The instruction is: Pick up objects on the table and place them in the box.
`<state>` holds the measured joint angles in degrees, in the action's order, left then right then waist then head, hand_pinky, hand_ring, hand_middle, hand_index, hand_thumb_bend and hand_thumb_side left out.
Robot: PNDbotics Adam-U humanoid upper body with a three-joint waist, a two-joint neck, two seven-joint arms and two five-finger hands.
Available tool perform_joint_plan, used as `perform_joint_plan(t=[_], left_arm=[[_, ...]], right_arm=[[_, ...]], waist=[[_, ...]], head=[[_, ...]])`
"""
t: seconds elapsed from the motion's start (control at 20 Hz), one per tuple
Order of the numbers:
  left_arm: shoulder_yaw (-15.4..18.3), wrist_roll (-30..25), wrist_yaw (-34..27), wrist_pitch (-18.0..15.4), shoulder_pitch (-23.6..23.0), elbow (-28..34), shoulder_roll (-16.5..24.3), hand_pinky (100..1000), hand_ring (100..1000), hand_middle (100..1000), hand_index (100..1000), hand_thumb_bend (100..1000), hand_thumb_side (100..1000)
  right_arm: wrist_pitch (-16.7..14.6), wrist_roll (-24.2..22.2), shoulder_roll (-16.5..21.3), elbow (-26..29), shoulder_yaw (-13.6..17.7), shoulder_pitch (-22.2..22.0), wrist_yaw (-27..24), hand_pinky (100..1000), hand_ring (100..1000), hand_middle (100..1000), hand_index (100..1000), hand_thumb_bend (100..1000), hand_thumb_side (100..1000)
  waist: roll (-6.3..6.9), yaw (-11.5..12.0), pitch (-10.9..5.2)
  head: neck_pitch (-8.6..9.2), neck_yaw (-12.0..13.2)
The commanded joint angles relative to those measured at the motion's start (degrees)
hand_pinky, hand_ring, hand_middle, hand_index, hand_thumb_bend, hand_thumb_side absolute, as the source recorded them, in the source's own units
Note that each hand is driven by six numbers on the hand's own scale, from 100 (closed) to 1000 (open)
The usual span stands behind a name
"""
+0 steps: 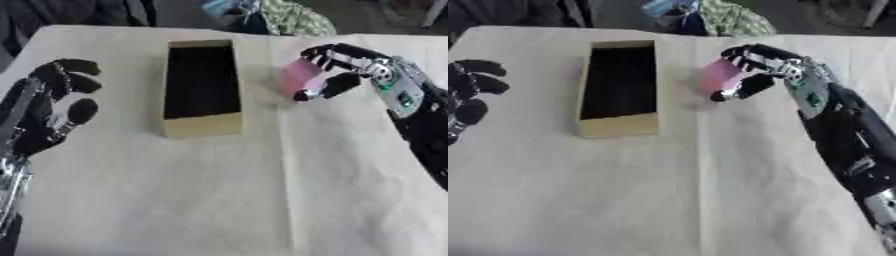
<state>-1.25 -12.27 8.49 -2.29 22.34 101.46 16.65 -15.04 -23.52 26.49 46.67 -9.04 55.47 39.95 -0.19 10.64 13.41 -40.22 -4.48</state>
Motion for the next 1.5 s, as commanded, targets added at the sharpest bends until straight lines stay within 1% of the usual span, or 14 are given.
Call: perform_joint_plan(t=[0.05, 0.25, 0.3, 0.35, 0.55, 0.6, 0.65, 0.75, 0.8, 0.9, 1.2, 1.5], left_arm=[[0.02, -0.14, -0.32, -0.11, 0.94, 0.96, 0.36, 723, 656, 680, 771, 829, 715], [0.01, -0.15, -0.33, -0.11, 0.95, 0.97, 0.33, 723, 656, 680, 771, 829, 716], [0.01, -0.15, -0.33, -0.11, 0.95, 0.96, 0.32, 723, 655, 680, 771, 830, 715], [0.01, -0.16, -0.32, -0.11, 0.96, 0.96, 0.32, 723, 655, 680, 771, 830, 716], [0.01, -0.17, -0.31, -0.11, 0.96, 0.95, 0.33, 723, 655, 680, 771, 829, 716], [0.01, -0.16, -0.31, -0.11, 0.96, 0.95, 0.33, 723, 655, 680, 770, 829, 716], [0.01, -0.17, -0.31, -0.11, 0.96, 0.95, 0.34, 723, 655, 680, 771, 829, 716], [0.01, -0.19, -0.30, -0.11, 0.95, 0.95, 0.34, 723, 655, 680, 770, 829, 716], [0.01, -0.19, -0.29, -0.11, 0.95, 0.94, 0.34, 723, 655, 680, 770, 829, 716], [0.00, -0.21, -0.30, -0.13, 0.98, 0.97, 0.36, 723, 654, 680, 770, 829, 716], [0.02, -0.23, -0.28, -0.14, 0.98, 0.98, 0.44, 724, 654, 680, 770, 829, 716], [-0.10, -0.34, -0.24, -0.12, 0.78, 0.90, 0.59, 724, 654, 680, 770, 830, 715]], right_arm=[[-0.02, 0.73, 0.73, 0.30, 0.56, 1.29, 0.52, 754, 777, 830, 947, 628, 565], [-0.07, 1.56, 0.73, 0.45, 0.52, 1.28, 0.70, 749, 768, 817, 922, 562, 523], [-0.07, 1.81, 0.74, 0.50, 0.51, 1.26, 0.77, 745, 763, 811, 913, 512, 499], [-0.04, 2.09, 0.75, 0.55, 0.51, 1.22, 0.82, 744, 762, 809, 911, 493, 482], [0.02, 2.93, 0.80, 0.59, 0.53, 1.05, 0.80, 737, 752, 794, 863, 361, 385], [0.02, 3.16, 0.81, 0.62, 0.53, 1.02, 0.74, 735, 748, 788, 844, 313, 370], [0.00, 3.42, 0.82, 0.68, 0.54, 0.99, 0.65, 734, 747, 786, 840, 300, 366], [-0.07, 3.84, 0.85, 0.83, 0.46, 0.93, 0.49, 732, 743, 777, 815, 275, 348], [-0.10, 3.98, 0.87, 0.88, 0.43, 0.90, 0.44, 732, 743, 777, 815, 275, 348], [-0.13, 4.24, 0.90, 0.97, 0.39, 0.87, 0.37, 730, 739, 769, 800, 248, 336], [-0.40, 4.90, 1.20, 1.92, 0.17, 0.95, -0.16, 728, 735, 763, 795, 239, 343], [-0.85, 4.38, 1.81, 6.68, -0.68, 2.61, -2.45, 729, 735, 764, 799, 253, 372]], waist=[[0.06, 0.12, -0.84], [0.08, 0.09, -0.84], [0.09, 0.07, -0.84], [0.11, 0.06, -0.84], [0.18, 0.04, -0.85], [0.20, 0.04, -0.86], [0.22, 0.05, -0.86], [0.25, 0.07, -0.87], [0.26, 0.07, -0.88], [0.27, 0.07, -0.90], [0.23, 0.00, -1.00], [-0.03, -0.04, -1.44]], head=[[0.31, -0.16], [0.29, -0.20], [0.29, -0.20], [0.31, -0.19], [0.35, -0.19], [0.36, -0.19], [0.36, -0.18], [0.34, -0.19], [0.34, -0.20], [0.34, -0.19], [0.39, -0.10], [0.22, -0.11]])
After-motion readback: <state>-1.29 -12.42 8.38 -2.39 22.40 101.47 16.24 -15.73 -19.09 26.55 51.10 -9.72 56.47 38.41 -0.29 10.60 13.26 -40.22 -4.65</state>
